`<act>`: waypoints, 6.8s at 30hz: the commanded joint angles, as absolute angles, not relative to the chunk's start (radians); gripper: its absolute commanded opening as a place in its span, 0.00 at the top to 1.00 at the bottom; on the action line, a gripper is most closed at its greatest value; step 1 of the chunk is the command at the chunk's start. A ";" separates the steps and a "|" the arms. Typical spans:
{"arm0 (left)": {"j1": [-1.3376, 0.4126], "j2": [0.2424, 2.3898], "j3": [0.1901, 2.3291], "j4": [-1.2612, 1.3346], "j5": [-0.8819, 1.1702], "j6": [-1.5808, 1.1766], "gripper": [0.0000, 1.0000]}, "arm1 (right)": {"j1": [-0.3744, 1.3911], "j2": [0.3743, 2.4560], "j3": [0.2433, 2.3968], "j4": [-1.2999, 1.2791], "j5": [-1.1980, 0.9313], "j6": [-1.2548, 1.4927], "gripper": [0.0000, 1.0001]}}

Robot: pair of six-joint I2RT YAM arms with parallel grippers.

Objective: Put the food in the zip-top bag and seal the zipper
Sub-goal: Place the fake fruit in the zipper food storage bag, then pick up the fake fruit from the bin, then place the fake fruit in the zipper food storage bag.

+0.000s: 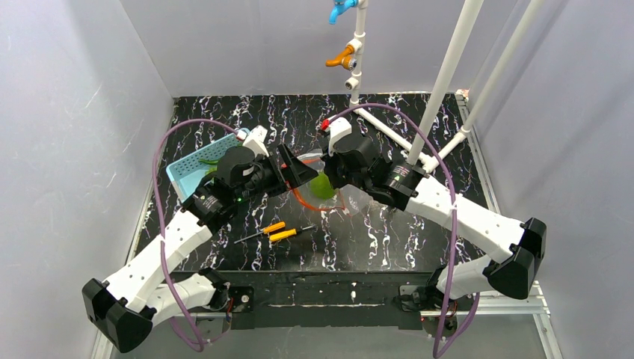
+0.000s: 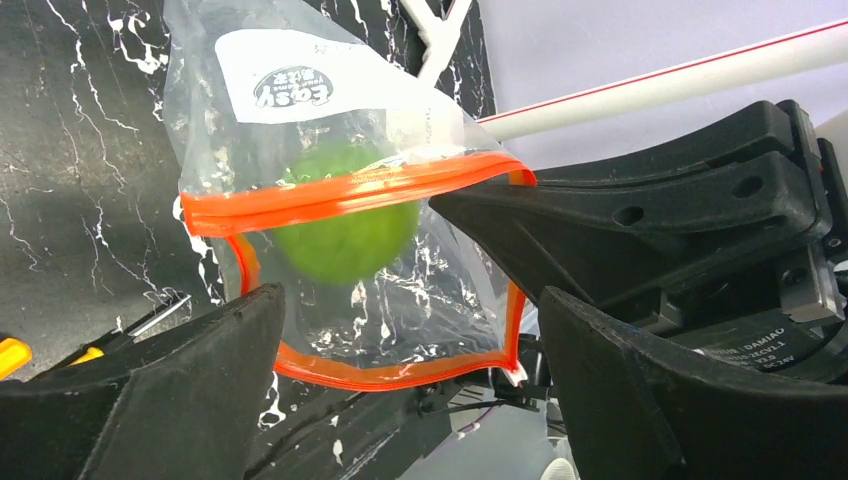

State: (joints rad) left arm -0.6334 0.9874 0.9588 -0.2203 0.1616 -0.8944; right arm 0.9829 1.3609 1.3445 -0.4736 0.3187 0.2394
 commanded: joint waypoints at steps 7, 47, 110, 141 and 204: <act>-0.637 0.960 1.030 -0.252 0.163 -0.859 0.02 | 0.985 1.318 1.336 -0.441 0.353 0.227 0.99; -0.099 1.254 1.226 -0.613 0.083 -0.389 0.02 | 0.985 1.284 1.304 -0.461 0.437 0.175 0.99; -0.071 1.560 1.087 -0.270 0.050 -0.492 0.63 | 0.987 1.350 1.416 -0.567 0.420 0.198 0.99; -0.224 0.786 1.018 -0.316 0.621 -0.907 0.75 | 0.986 1.353 1.402 -0.512 0.356 0.219 0.99; -0.580 0.801 0.952 -0.247 0.325 -1.033 0.05 | 1.000 1.364 1.380 -0.478 0.368 0.201 0.99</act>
